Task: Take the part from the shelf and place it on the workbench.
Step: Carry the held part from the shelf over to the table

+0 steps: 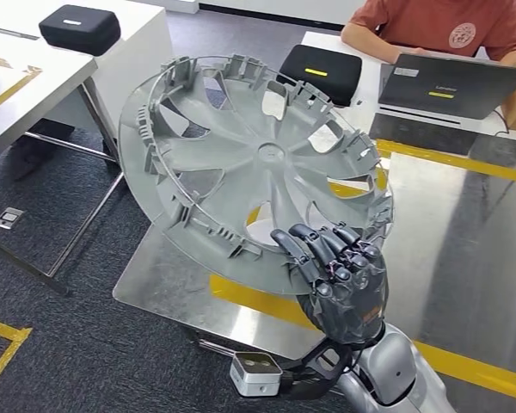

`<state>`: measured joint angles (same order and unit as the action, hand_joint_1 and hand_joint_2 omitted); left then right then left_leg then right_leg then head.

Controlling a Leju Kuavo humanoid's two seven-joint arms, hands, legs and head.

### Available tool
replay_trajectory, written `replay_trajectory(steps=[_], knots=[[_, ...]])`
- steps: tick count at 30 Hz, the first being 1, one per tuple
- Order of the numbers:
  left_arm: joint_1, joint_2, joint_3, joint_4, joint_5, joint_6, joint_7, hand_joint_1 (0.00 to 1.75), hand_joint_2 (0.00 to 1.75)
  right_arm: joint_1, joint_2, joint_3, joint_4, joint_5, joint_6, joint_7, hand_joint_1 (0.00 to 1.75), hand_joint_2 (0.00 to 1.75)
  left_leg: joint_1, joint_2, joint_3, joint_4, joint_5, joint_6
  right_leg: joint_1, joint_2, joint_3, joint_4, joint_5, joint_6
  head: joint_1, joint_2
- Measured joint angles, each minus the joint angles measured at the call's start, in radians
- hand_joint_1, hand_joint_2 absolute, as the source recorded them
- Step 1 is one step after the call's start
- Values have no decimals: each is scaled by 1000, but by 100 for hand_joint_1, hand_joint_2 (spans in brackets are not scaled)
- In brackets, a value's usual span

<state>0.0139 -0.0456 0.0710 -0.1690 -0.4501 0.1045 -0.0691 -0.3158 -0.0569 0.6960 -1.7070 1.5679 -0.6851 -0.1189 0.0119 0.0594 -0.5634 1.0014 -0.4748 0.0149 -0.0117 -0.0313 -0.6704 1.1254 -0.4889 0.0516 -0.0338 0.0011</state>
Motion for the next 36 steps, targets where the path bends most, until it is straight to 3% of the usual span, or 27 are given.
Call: replay_trajectory(steps=[2, 5, 6, 7, 9, 10, 11, 14, 19, 21, 26, 36], knots=[[-3, 0, 0, 0, 0, 0, 6, 0, 175, 1, -1, -5, -1, -1, 0, -10, 175, 175, -5, 16, 4, 3, -6, -10, 5, -24, 58, -99, 26, -12, -1, 0], [-7, 0, 0, 0, 0, 0, 17, 0, 175, 12, -2, -20, -6, 0, 0, -32, 175, 175, -8, 32, 11, 2, -11, -25, 8, -7, 69, -115, 25, -37, -2, 0], [-8, 0, 0, 0, 0, 0, 19, 0, 175, 17, -2, -27, -9, 0, 0, -43, 175, 175, -8, 33, 15, -1, -12, -24, 8, -3, 71, -116, 26, -41, -3, 0], [-10, 0, 0, 0, 0, 0, 20, 0, 175, 23, -2, -34, -13, 0, 0, -54, 175, 175, -8, 32, 18, -2, -13, -15, 7, 0, 74, -118, 27, -43, -6, 0], [-12, 0, 0, 0, 0, -1, 21, 0, 175, 34, -1, -46, -19, 0, 0, -71, 175, 175, -9, 28, 21, -5, -14, 16, 8, 2, 77, -119, 28, -43, -12, 0], [-13, 0, 0, 0, 0, -1, 21, 0, 175, 39, -1, -52, -22, 0, 0, -78, 175, 175, -9, 27, 21, -4, -14, 26, 9, 3, 77, -119, 27, -44, -14, 0], [-13, 0, 0, 0, -1, -1, 19, 0, 175, 44, -1, -58, -24, 0, 0, -84, 175, 175, -9, 27, 22, -5, -13, 29, 10, 3, 78, -119, 26, -45, -14, 0], [-10, 0, -2, 0, -4, -3, 10, 0, 175, 56, -1, -73, -29, 0, 0, -99, 175, 175, -8, 26, 22, -8, -8, 22, 13, 1, 78, -119, 23, -49, -14, 0], [-6, 2, -9, 0, -11, -1, -3, 0, 175, 77, -1, -92, -30, 0, 0, -111, 175, 175, -4, 24, 24, -15, -5, -19, 15, -3, 77, -118, 22, -51, -14, 0], [-4, 2, -11, 0, -11, 1, -4, 0, 175, 86, -1, -101, -31, 0, 0, -114, 175, 175, -3, 23, 24, -16, -5, -27, 15, -5, 77, -117, 22, -51, -13, 0], [0, 2, -15, 0, -11, 5, -4, 0, 175, 112, -1, -141, -38, 0, 0, -136, 175, 175, -5, 22, 24, -15, -5, -32, 12, -6, 78, -118, 22, -51, -13, 0], [3, 3, -15, 0, -8, 6, 0, 0, 175, 181, 6, -286, -59, 0, 0, -220, 175, 175, -9, 20, 23, -13, -7, -30, 9, -8, 79, -120, 25, -47, -13, 0]])
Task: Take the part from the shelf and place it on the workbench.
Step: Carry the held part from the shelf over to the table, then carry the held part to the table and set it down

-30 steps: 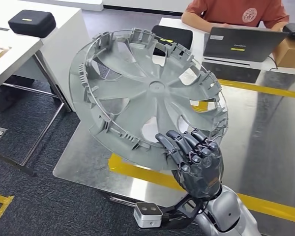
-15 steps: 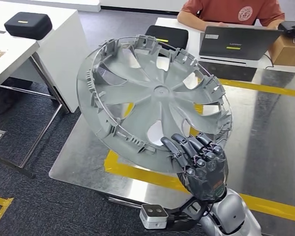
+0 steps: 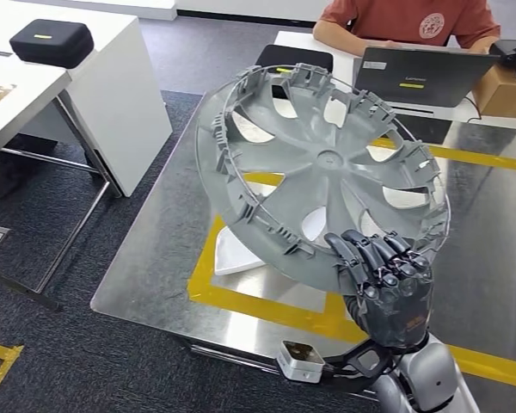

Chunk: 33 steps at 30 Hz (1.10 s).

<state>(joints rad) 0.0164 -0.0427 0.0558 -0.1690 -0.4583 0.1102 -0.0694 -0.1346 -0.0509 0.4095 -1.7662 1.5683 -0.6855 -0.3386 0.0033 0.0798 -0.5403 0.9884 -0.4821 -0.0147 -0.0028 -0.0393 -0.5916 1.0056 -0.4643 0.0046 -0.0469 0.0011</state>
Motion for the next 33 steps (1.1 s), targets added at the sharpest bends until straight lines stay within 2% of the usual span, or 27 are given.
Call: replay_trajectory(steps=[8, 15, 26, 33], knots=[[2, 0, 1, 0, 18, -1, 23, 0, 175, 81, 69, -197, -42, 0, 0, -162, 175, 175, 0, 0, 0, 0, -1, 1, 0, 0, 0, 0, 0, 0, 0, 0], [3, 0, 3, 0, 31, -1, 41, 0, 175, 126, 129, -356, -58, 0, 0, -248, 175, 175, 0, 0, 0, 0, -1, 1, 0, 0, 0, 0, 0, 0, 0, 0], [4, -4, 23, 0, 57, -2, 60, 0, 175, 152, 196, -547, -68, 1, 0, -319, 175, 175, 0, -1, 0, 0, -1, 1, 0, -1, 0, 0, 0, 0, 0, 0], [6, -8, 44, 0, 81, -6, 70, 0, 175, 157, 210, -688, -55, 1, 0, -327, 175, 175, 0, -1, -1, 0, -1, 2, 0, -1, 0, 0, 0, 1, 0, 0]])
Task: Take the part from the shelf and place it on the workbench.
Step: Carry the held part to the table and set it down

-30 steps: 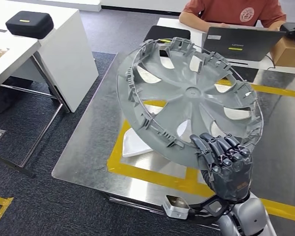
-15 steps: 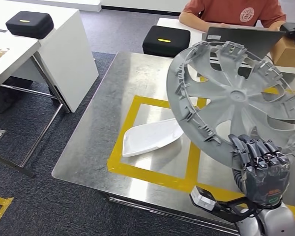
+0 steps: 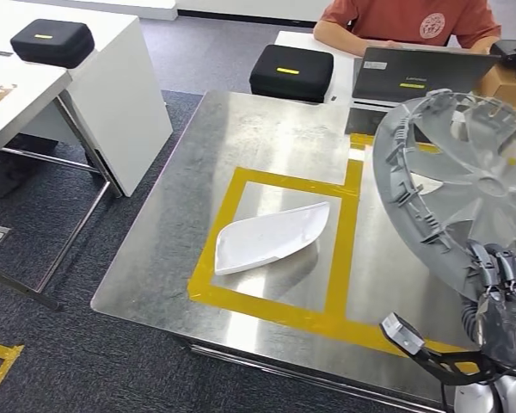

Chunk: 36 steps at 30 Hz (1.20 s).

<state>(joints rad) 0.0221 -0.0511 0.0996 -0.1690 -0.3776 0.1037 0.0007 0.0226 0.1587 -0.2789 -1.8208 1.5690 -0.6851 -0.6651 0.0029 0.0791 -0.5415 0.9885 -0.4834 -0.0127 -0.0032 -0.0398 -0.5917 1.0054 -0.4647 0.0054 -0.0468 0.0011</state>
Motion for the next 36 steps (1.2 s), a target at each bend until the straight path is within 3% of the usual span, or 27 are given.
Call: replay_trajectory(steps=[11, 25, 27, 30, 34, 36], knots=[[2, -2, 24, 0, 20, -10, 2, 0, 175, 23, 0, -98, 31, 0, 0, 44, 175, 175, 0, 0, -1, 0, 0, 0, 0, 0, 0, 0, -1, 1, 0, 0], [2, -4, 35, 0, 33, -16, 2, 0, 175, 46, -29, -105, 71, 0, 0, 111, 175, 175, 0, 0, -1, 0, 0, 1, 0, 0, 0, 0, -1, 1, 0, 0], [2, -4, 40, 0, 39, -21, 2, 0, 175, 48, -61, -81, 85, 1, 0, 180, 175, 175, 0, 0, -2, 0, -1, 1, 0, 0, 0, 0, -1, 1, 0, 0], [2, -3, 50, 0, 50, -32, 2, 0, 175, 38, -148, 6, 129, 1, 2, 354, 175, 175, 0, 0, -3, 0, -1, 1, -1, 0, 0, 0, 0, 2, 0, 0], [-2, -2, 58, 0, 62, -38, 4, 0, 175, -91, -355, 265, 222, -1, 68, 800, 175, 175, -3, 0, -4, 0, 1, 3, -4, 3, -2, 0, 3, 6, 0, 0], [-5, -2, 59, 1, 67, -41, 5, 0, 175, -168, -430, 410, 269, 0, 89, 976, 175, 175, -4, -2, -5, 0, 2, 4, -4, 1, -2, 0, 3, 6, 0, 0]])
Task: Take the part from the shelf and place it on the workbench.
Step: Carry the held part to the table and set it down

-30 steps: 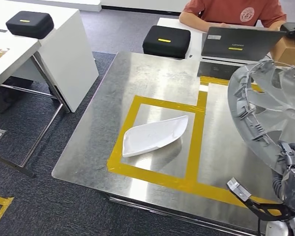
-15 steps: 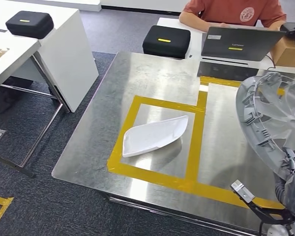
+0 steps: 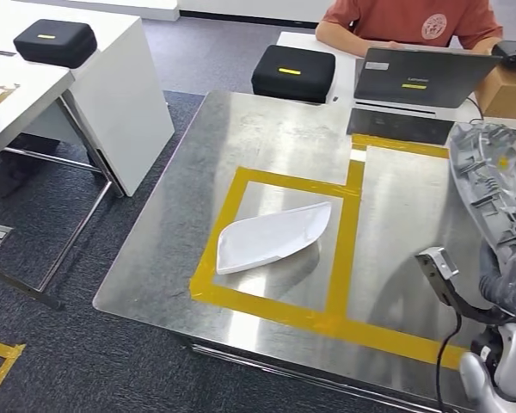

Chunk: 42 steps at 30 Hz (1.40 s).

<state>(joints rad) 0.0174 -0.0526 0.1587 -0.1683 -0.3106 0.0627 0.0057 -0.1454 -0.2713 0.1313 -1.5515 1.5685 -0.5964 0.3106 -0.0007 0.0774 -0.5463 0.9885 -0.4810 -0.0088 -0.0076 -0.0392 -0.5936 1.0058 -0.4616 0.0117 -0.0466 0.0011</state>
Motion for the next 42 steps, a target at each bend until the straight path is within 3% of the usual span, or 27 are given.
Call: replay_trajectory(steps=[2, 4, 7, 12, 28, 42], knots=[[-1, 0, 1, 2, 7, -5, 0, 0, 175, -72, -44, 172, 55, 1, 3, 181, 175, 175, 0, -2, 1, 0, 1, 0, 1, -1, 0, 0, 0, 0, 0, 0], [-1, 1, 3, 3, 12, -9, 0, 0, 175, -119, -81, 369, 100, 1, 1, 308, 175, 175, 1, -3, 3, 1, 1, 0, 1, -2, 0, 0, 0, 0, 0, 0], [2, 2, 5, 4, 16, -11, 0, 0, 175, -138, -121, 587, 139, 0, -1, 332, 175, 175, 1, -6, 2, 1, 2, 1, 2, -6, 0, 0, -1, -1, -1, 0], [6, 2, 5, 4, 17, -13, -2, 0, 175, -170, -154, 728, 173, 0, -2, 333, 175, 175, 1, -6, 1, 1, 2, 0, 2, -6, 0, 0, -2, -2, 0, 0], [6, 3, 17, 5, 29, -36, 10, 0, 175, -214, -174, 814, 200, 0, -2, 333, 175, 175, 0, -6, 1, 2, 1, 1, 1, -6, 0, 0, -2, -1, 0, 0], [12, -5, 40, 5, 53, -27, 14, 0, 175, -180, -274, 625, -50, 0, 117, 333, 175, 175, -2, -6, 1, 2, 0, 2, -1, -6, 0, 0, -2, -1, 0, 0]])
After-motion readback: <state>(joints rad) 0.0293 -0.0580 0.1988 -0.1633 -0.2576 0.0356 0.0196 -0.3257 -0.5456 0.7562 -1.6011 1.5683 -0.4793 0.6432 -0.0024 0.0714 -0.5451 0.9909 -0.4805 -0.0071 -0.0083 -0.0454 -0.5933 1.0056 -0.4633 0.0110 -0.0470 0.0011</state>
